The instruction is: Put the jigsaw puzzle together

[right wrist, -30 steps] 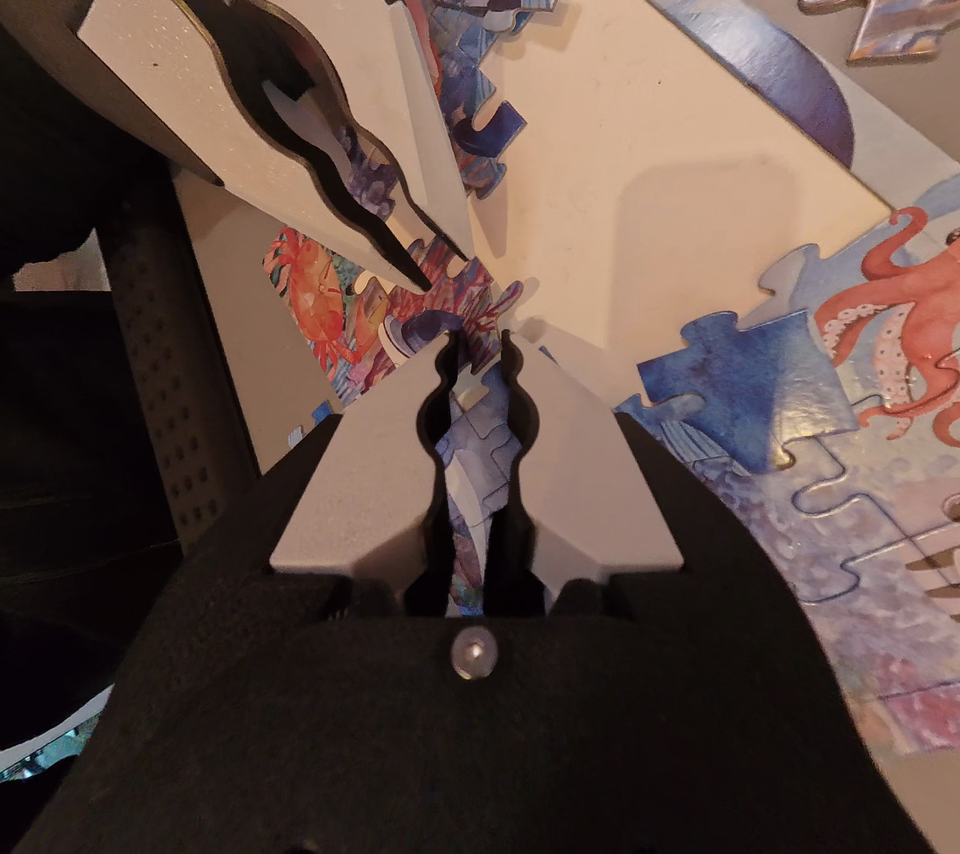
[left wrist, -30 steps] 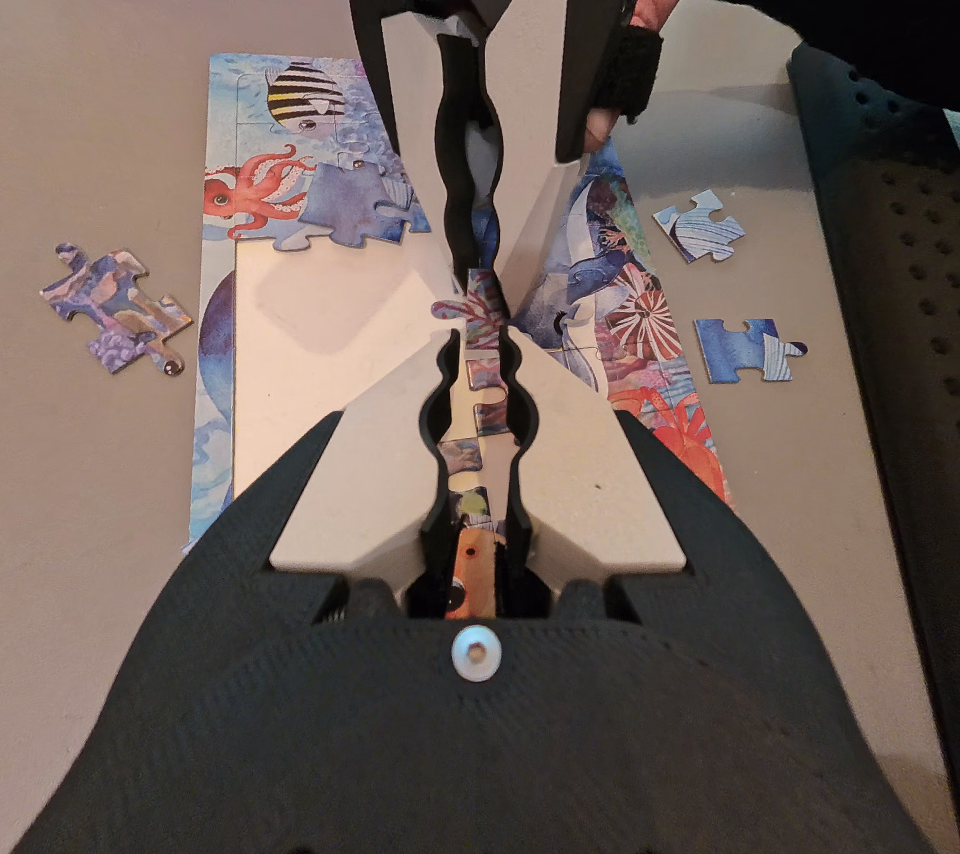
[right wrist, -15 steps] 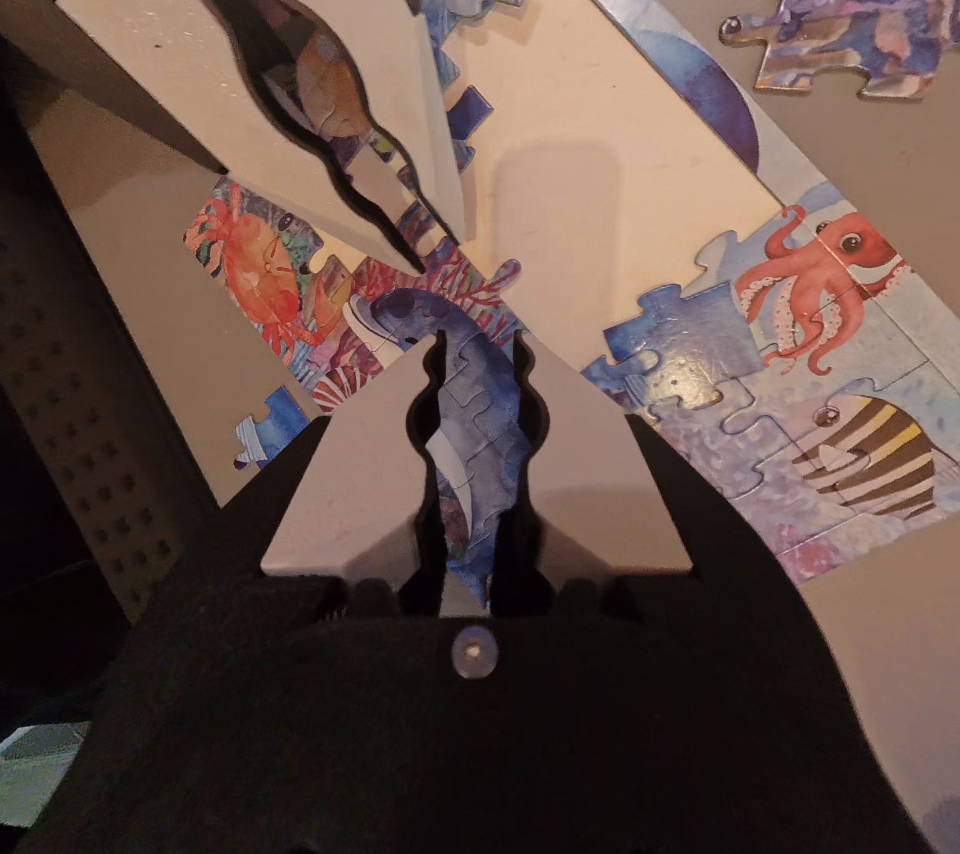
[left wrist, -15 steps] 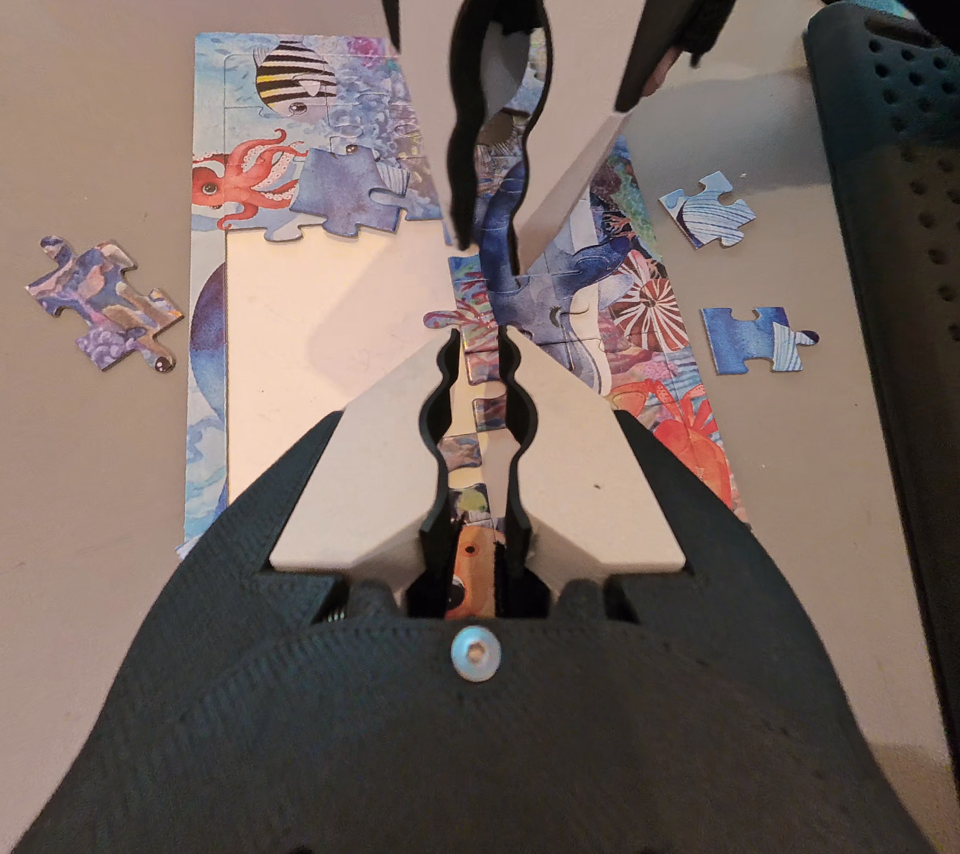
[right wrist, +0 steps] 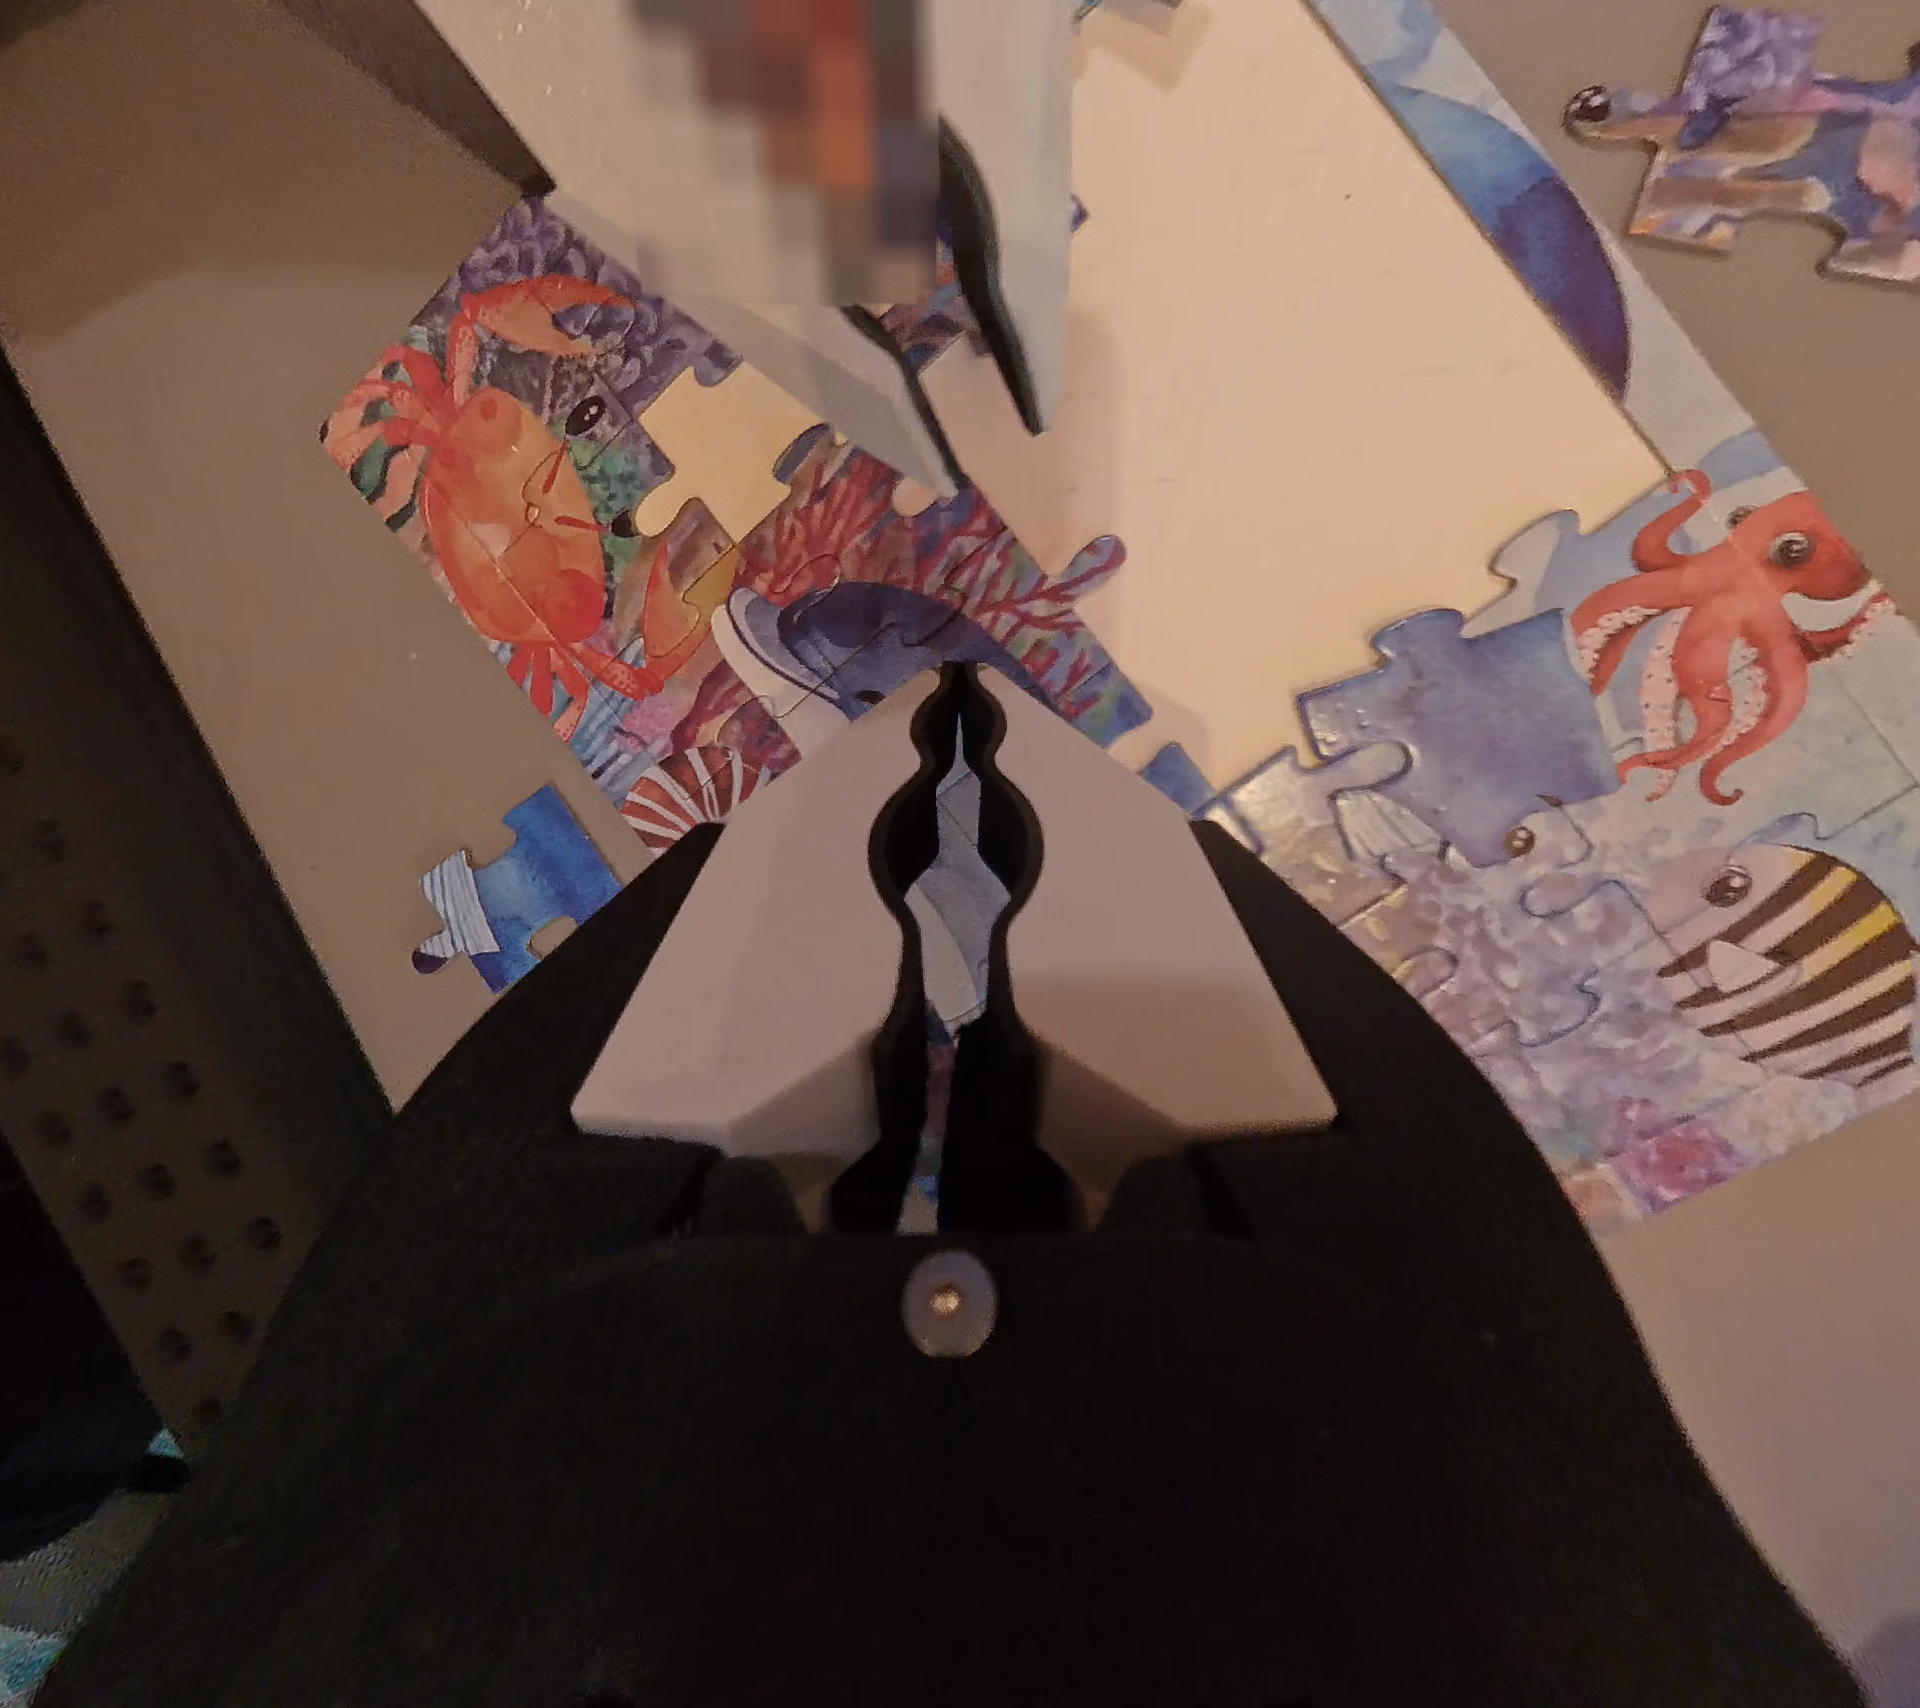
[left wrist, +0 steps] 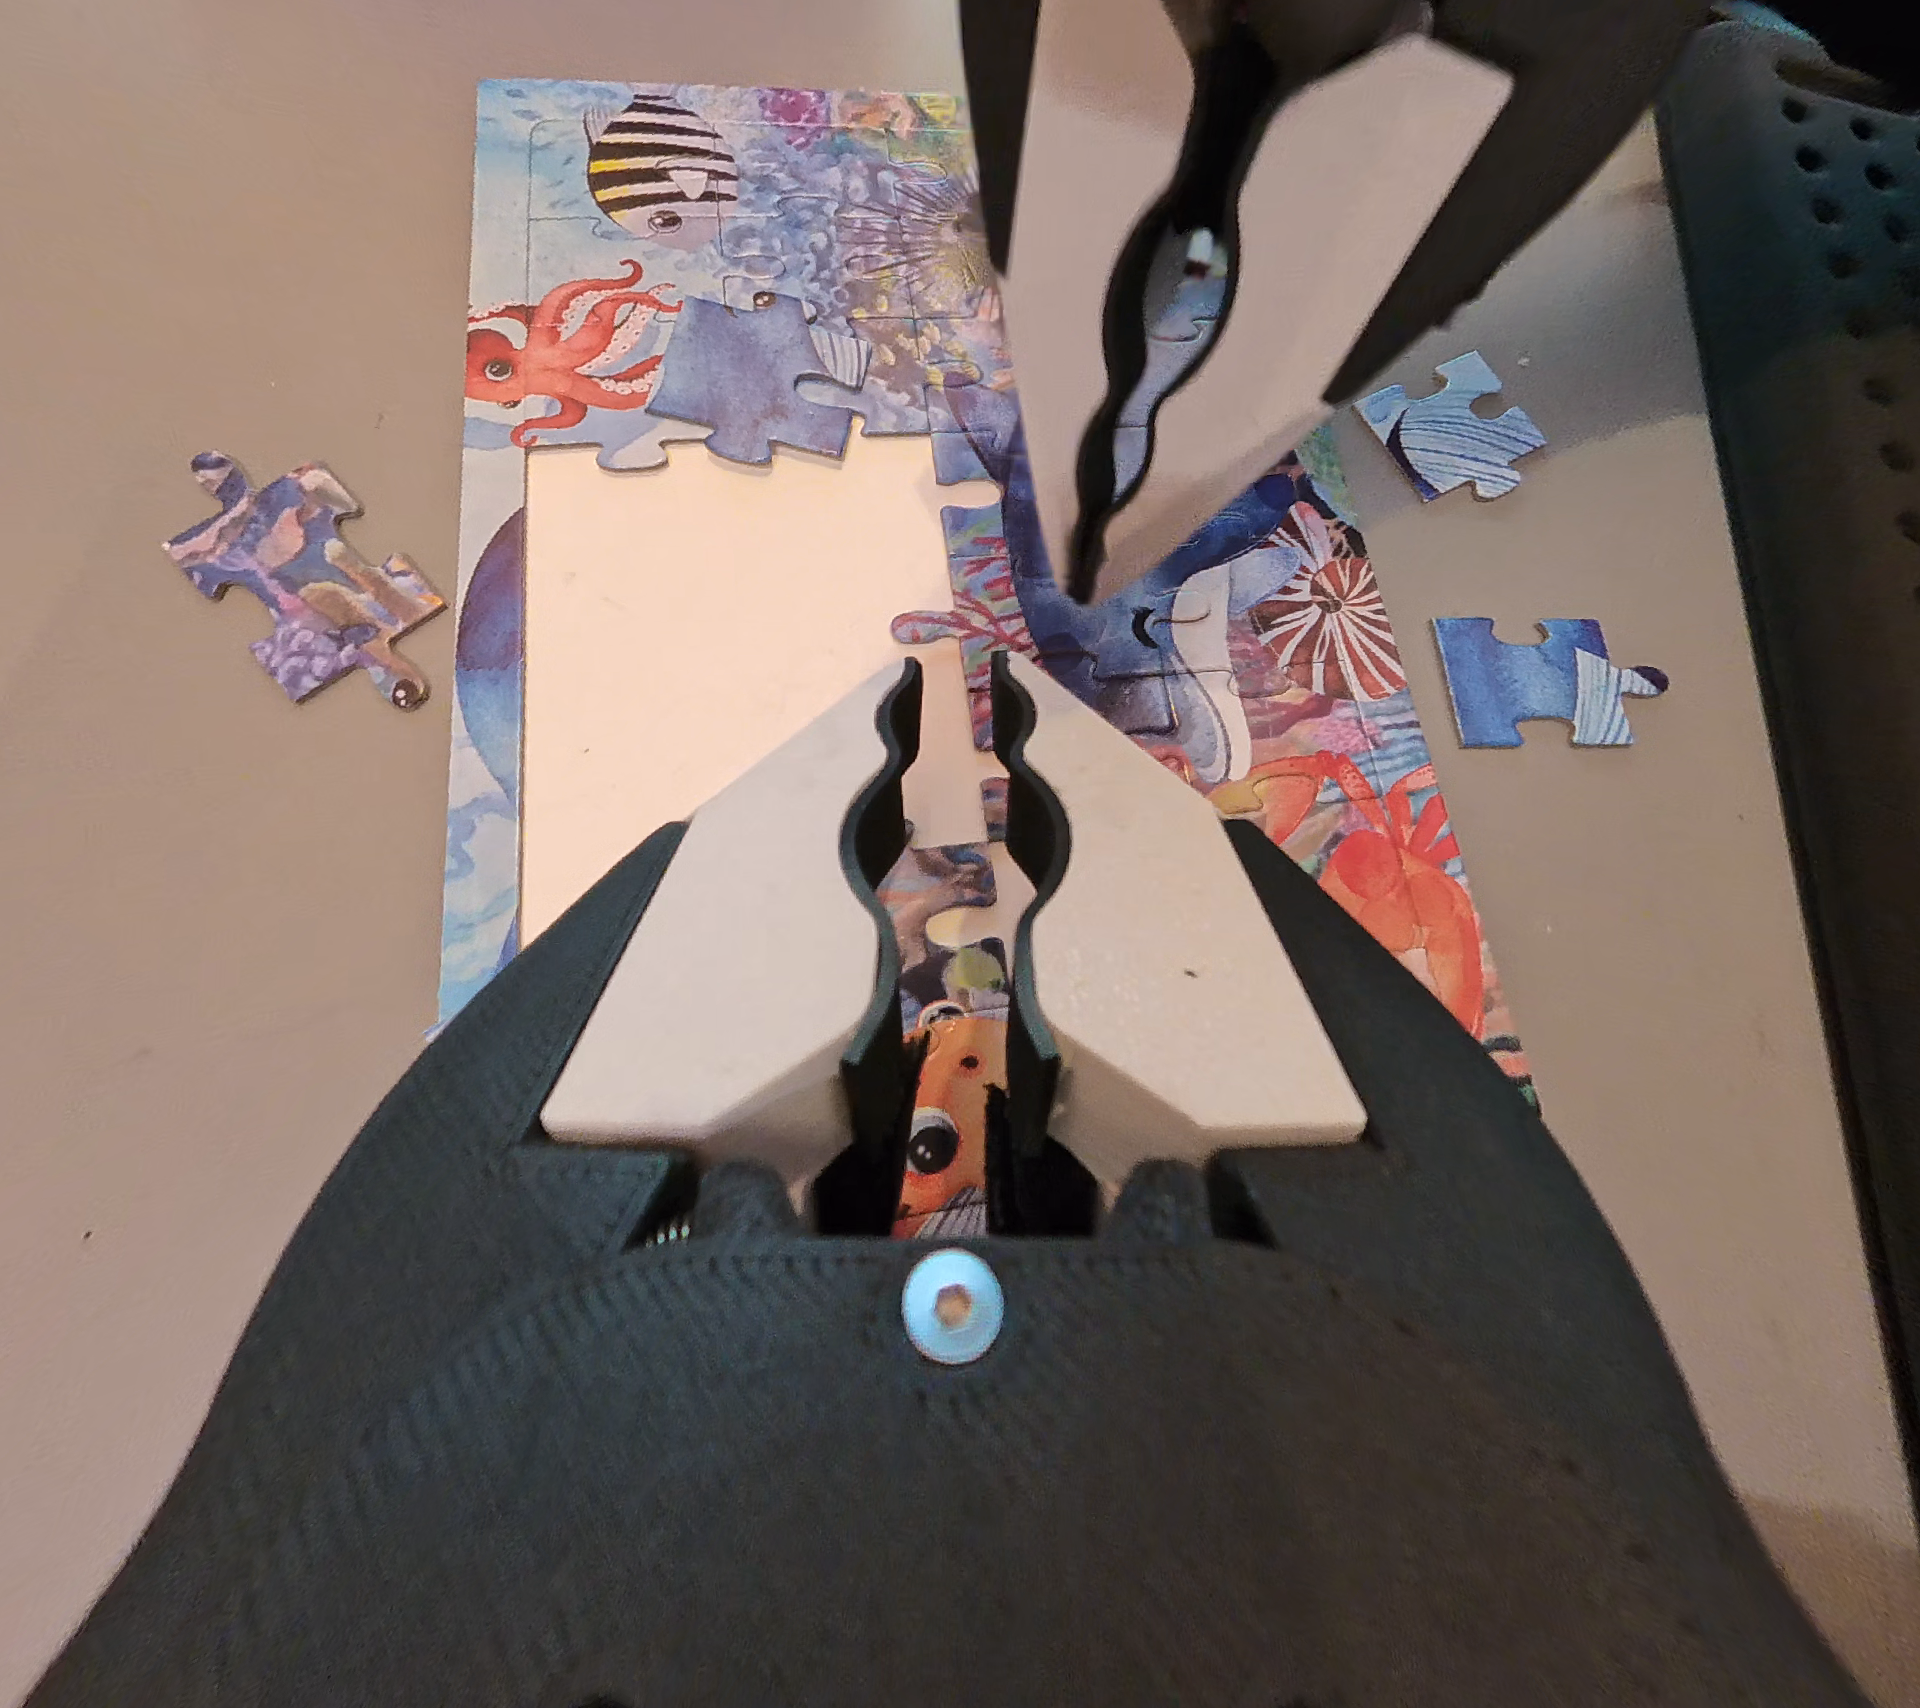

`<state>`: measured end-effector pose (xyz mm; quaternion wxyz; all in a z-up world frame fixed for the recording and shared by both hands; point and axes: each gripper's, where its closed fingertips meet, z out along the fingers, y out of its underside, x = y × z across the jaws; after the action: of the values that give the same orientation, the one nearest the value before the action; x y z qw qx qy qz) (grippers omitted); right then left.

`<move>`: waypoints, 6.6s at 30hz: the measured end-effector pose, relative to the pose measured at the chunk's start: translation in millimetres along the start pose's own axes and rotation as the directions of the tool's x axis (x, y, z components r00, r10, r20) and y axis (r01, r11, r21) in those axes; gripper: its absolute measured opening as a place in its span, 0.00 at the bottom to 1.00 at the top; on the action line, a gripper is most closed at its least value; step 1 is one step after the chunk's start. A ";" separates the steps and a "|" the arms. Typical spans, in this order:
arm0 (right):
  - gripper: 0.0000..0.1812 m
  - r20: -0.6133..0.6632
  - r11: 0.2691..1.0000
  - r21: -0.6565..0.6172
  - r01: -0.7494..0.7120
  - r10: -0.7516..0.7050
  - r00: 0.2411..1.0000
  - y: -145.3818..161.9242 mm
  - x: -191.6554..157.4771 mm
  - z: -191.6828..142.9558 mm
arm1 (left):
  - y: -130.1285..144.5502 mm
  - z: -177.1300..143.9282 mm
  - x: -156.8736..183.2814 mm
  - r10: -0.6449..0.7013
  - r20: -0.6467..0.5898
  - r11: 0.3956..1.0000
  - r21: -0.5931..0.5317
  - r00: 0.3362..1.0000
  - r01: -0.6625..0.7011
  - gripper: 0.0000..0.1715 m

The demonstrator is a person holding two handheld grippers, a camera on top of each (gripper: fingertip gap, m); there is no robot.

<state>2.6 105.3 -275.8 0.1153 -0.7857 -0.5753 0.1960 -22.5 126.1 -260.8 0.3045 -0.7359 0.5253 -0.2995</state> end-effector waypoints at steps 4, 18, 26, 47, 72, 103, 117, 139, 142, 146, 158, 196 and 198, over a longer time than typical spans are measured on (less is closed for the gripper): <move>0.00 -0.051 0.999 -0.049 -0.002 0.000 0.999 11.4 0.3 5.5 | 1.7 -0.2 -0.8 0.005 0.009 1.000 -0.010 1.000 -0.005 0.06; 0.24 -0.111 0.995 -0.039 -0.088 0.083 0.990 78.3 -37.8 -40.7 | 1.0 -11.3 -11.8 -0.015 0.065 1.000 0.007 0.998 0.014 0.08; 0.28 -0.200 0.987 -0.040 -0.154 0.143 0.969 119.0 -64.6 -26.6 | -2.6 -19.0 -16.6 -0.018 0.115 1.000 0.024 0.993 0.015 0.10; 0.14 -0.291 0.997 0.031 -0.064 0.070 0.954 63.6 -47.5 -36.1 | -3.4 -57.1 -46.9 -0.081 0.266 0.994 0.094 0.960 0.058 0.12; 0.33 -0.100 0.995 0.023 -0.101 0.103 0.990 75.6 -103.9 -0.5 | -0.3 -67.8 -55.1 -0.101 0.295 0.992 0.106 0.950 0.073 0.13; 0.28 -0.271 0.978 0.209 -0.009 0.067 0.960 21.7 -61.4 -28.4 | 1.4 -69.6 -56.3 -0.098 0.309 0.993 0.093 0.946 0.072 0.14; 0.28 -0.314 0.943 0.254 -0.216 0.292 0.903 15.1 97.2 -16.6 | 11.5 -71.7 -66.6 -0.117 0.326 0.992 0.079 0.938 0.096 0.14; 0.25 -0.283 0.988 0.147 -0.050 0.091 0.955 -12.4 83.6 -1.2 | 16.2 -65.5 -65.4 -0.107 0.323 0.994 0.049 0.940 0.096 0.14; 0.24 -0.296 0.990 0.135 -0.050 0.088 0.951 -13.1 84.4 -0.9 | 16.0 -63.7 -64.8 -0.104 0.320 0.995 0.045 0.942 0.094 0.14; 0.12 -0.296 0.989 0.143 -0.029 0.071 0.953 -15.4 82.1 -1.8 | 16.7 -60.8 -63.1 -0.091 0.319 0.996 0.029 0.943 0.086 0.14; 0.32 -0.244 0.984 0.176 -0.025 0.068 0.967 -23.7 82.7 -11.4 | 17.5 -59.4 -62.9 -0.092 0.314 0.996 0.027 0.945 0.088 0.14; 0.22 -0.594 0.810 0.264 0.524 -0.292 0.750 -89.4 11.3 -73.1 | -61.8 -57.5 -19.8 -0.287 -0.192 0.829 0.441 0.939 0.344 0.10; 0.04 -0.616 0.780 0.267 0.565 -0.312 0.723 -97.0 5.0 -77.4 | -70.0 -67.3 -15.4 -0.267 -0.238 0.804 0.479 0.934 0.352 0.00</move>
<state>-45.3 143.6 -167.9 0.4900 -0.5966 -0.6331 0.0565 -36.5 150.2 -166.5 0.3936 -0.6773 0.3211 -0.5322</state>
